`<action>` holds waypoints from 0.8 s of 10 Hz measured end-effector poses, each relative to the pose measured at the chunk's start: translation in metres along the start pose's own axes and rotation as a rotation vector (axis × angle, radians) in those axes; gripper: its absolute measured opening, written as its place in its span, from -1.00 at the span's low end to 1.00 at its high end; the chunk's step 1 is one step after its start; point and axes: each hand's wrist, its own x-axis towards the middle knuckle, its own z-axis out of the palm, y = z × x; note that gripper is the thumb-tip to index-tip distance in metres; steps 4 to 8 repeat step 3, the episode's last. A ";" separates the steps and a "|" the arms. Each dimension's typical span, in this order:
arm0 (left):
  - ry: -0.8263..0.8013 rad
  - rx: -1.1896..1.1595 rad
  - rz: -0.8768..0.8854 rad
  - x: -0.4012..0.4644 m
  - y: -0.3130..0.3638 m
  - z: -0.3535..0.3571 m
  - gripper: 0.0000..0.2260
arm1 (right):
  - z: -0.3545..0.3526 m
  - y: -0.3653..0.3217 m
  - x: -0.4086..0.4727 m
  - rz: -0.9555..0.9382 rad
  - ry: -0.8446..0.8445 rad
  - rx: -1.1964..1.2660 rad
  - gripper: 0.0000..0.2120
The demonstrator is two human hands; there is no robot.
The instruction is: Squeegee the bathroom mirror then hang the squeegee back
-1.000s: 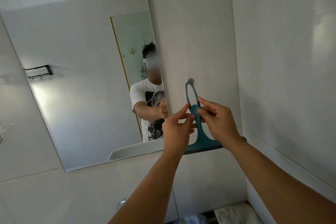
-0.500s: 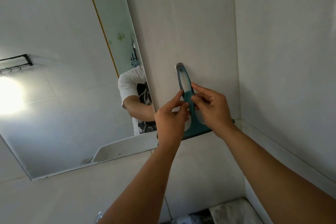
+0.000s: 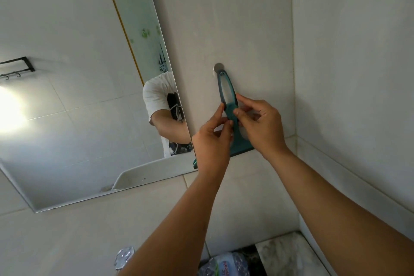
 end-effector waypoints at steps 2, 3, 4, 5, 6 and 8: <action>-0.025 0.089 0.028 -0.007 0.013 -0.013 -0.60 | -0.005 -0.016 -0.006 0.012 -0.084 -0.118 -0.58; -0.044 0.186 0.012 -0.018 0.022 -0.027 -0.58 | -0.009 -0.023 -0.020 0.044 -0.125 -0.215 -0.55; -0.044 0.186 0.012 -0.018 0.022 -0.027 -0.58 | -0.009 -0.023 -0.020 0.044 -0.125 -0.215 -0.55; -0.044 0.186 0.012 -0.018 0.022 -0.027 -0.58 | -0.009 -0.023 -0.020 0.044 -0.125 -0.215 -0.55; -0.044 0.186 0.012 -0.018 0.022 -0.027 -0.58 | -0.009 -0.023 -0.020 0.044 -0.125 -0.215 -0.55; -0.044 0.186 0.012 -0.018 0.022 -0.027 -0.58 | -0.009 -0.023 -0.020 0.044 -0.125 -0.215 -0.55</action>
